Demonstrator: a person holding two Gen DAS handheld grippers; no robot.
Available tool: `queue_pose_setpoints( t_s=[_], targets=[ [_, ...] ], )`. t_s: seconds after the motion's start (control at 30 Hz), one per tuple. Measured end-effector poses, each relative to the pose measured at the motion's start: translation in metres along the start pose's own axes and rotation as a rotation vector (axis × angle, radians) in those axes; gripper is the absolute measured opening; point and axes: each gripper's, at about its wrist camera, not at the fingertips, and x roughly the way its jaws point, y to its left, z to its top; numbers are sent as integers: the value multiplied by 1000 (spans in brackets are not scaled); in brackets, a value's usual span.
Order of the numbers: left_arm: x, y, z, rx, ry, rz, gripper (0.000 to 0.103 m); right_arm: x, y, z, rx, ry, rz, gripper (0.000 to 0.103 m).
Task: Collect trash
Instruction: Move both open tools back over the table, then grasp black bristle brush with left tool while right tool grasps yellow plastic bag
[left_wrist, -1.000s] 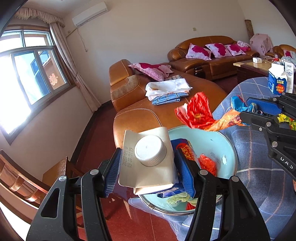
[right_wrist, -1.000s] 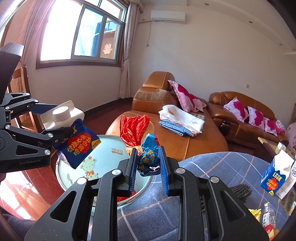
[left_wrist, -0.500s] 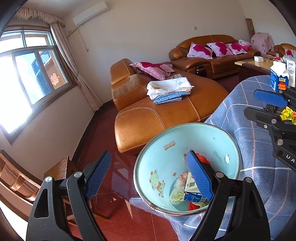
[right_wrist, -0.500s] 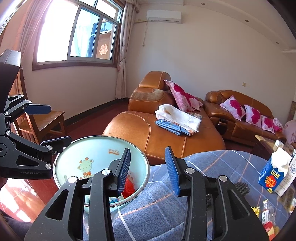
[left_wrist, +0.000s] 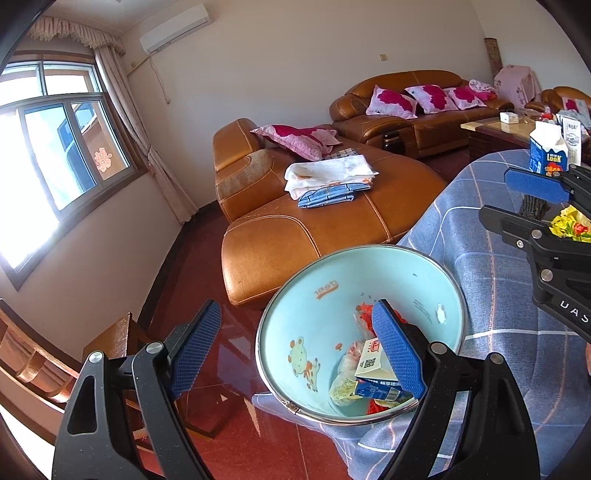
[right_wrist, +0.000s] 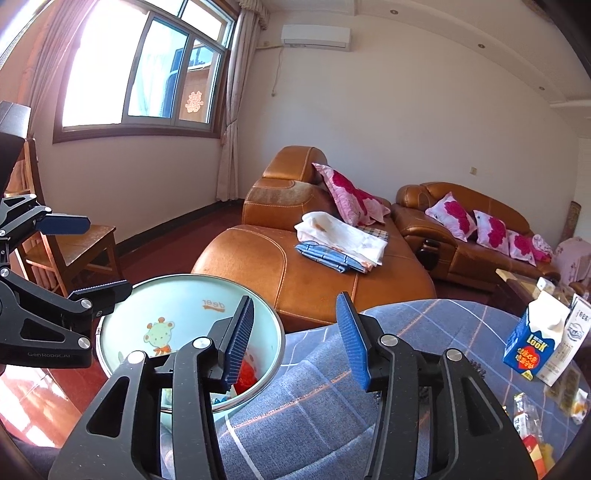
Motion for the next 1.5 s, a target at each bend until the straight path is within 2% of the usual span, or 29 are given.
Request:
queue_pose_setpoints(
  t_s=[0.23, 0.4, 0.53, 0.7, 0.87, 0.9, 0.97, 1.0, 1.03, 1.13, 1.33, 1.5],
  targets=[
    [-8, -30, 3, 48, -24, -66, 83, -28, -34, -12, 99, 36, -154, 49],
    [-11, -65, 17, 75, -57, -141, 84, -55, -77, -32, 224, 113, -320, 50],
    [-12, -99, 33, 105, -104, -194, 85, -68, -105, -53, 295, 180, -391, 50],
    [-4, -131, 51, 146, -134, -228, 85, -65, -118, -67, 349, 239, -390, 50],
    [8, -134, 54, 145, -108, -234, 86, -45, -120, -72, 361, 335, -354, 50],
    [10, -134, 54, 148, -104, -232, 86, -39, -119, -73, 355, 372, -357, 47],
    [13, -133, 54, 149, -93, -245, 86, -33, -119, -76, 358, 402, -349, 30],
    [13, -132, 54, 151, -95, -251, 86, -33, -118, -76, 354, 404, -346, 17],
    [13, -133, 54, 155, -98, -255, 86, -34, -117, -76, 348, 401, -353, 15],
    [13, -134, 55, 158, -105, -275, 86, -44, -118, -73, 365, 350, -351, 13],
    [19, -154, 69, 170, -107, -341, 85, -69, -132, -63, 375, 246, -425, 13],
    [28, -186, 80, 214, -103, -386, 85, -70, -148, -60, 379, 224, -454, 13]
  ],
)
